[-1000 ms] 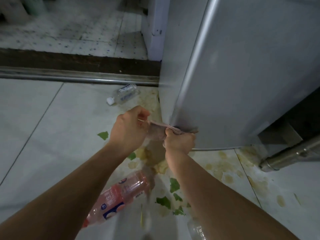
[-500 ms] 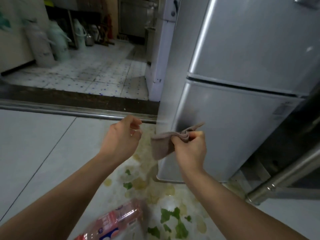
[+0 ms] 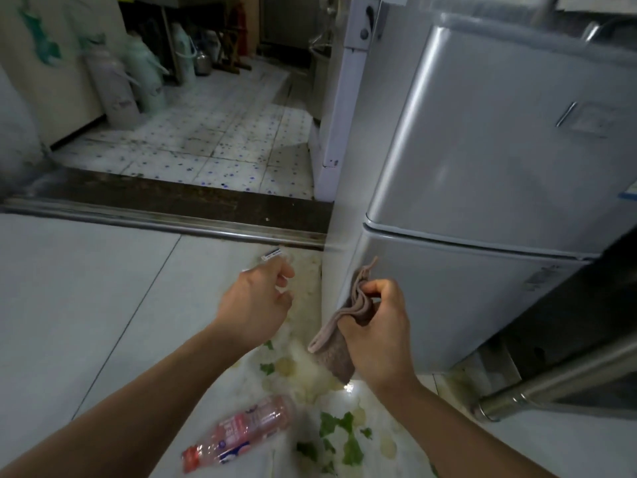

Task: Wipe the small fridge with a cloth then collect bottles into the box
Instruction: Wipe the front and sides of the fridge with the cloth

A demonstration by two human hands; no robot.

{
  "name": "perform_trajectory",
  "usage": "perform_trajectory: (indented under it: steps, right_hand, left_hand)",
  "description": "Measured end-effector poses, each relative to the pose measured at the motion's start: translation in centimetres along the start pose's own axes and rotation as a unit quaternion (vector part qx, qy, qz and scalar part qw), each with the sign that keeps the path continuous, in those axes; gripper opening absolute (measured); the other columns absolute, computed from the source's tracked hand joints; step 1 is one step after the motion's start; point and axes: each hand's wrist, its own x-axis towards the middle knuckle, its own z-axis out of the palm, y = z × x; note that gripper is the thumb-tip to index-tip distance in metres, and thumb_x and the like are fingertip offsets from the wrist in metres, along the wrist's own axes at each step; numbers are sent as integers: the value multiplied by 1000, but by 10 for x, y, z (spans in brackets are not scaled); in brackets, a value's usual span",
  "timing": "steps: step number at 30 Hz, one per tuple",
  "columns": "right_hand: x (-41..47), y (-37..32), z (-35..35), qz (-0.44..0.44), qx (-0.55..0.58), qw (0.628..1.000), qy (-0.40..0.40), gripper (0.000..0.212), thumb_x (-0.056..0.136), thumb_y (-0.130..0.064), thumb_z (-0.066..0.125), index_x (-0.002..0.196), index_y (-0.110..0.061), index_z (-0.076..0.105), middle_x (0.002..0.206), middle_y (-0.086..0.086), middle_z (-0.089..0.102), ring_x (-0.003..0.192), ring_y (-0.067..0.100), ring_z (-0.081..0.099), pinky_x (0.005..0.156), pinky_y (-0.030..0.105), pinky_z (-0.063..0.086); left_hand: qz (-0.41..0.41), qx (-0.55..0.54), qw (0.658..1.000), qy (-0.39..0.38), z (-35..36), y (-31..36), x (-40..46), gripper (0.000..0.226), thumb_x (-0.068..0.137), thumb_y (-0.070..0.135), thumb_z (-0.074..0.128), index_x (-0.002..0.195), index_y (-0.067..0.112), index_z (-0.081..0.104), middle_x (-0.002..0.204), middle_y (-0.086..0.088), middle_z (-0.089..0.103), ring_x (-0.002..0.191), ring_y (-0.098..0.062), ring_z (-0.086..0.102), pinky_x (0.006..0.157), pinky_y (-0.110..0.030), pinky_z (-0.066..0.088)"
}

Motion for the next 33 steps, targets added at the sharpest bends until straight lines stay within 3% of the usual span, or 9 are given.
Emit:
perform_trajectory:
  steps: [9,15,22,27,33]
  right_hand:
    - [3,-130,-60,31,11,993,-111,38,70,-1,68,94,-23,48,99,0,51,88,15,56,77,33,51]
    - [23,-233,-128,15,-11,986,-163,39,72,-7,71,94,-28,47,100,-6,50,87,5,55,76,22,52]
    - [53,-327,-209,10,-41,979,-199,35,74,-4,67,92,-27,48,98,-5,52,87,5,54,75,20,50]
    - [82,-377,-254,-30,-91,971,-220,34,77,-4,64,97,-27,48,104,-5,55,91,9,53,66,6,38]
    - [118,-427,-267,-19,-116,972,-202,32,82,-2,62,105,-22,52,110,1,59,96,13,56,79,21,45]
  left_hand:
    - [-45,43,992,-110,-116,73,-31,25,90,24,58,113,27,51,112,8,61,92,-13,61,82,-36,54]
    - [-77,65,989,-112,-222,148,-40,26,90,25,58,115,28,51,112,7,62,91,-14,60,85,-37,53]
    - [-81,89,988,-98,-322,237,-42,25,91,29,56,116,28,52,113,6,63,88,-12,57,84,-30,51]
    - [-58,128,984,-113,-381,280,-44,27,89,32,57,115,29,51,118,6,62,99,-15,60,90,-33,48]
    - [-12,160,979,-123,-443,286,-23,31,89,33,56,118,30,49,119,5,59,104,-16,58,92,-35,47]
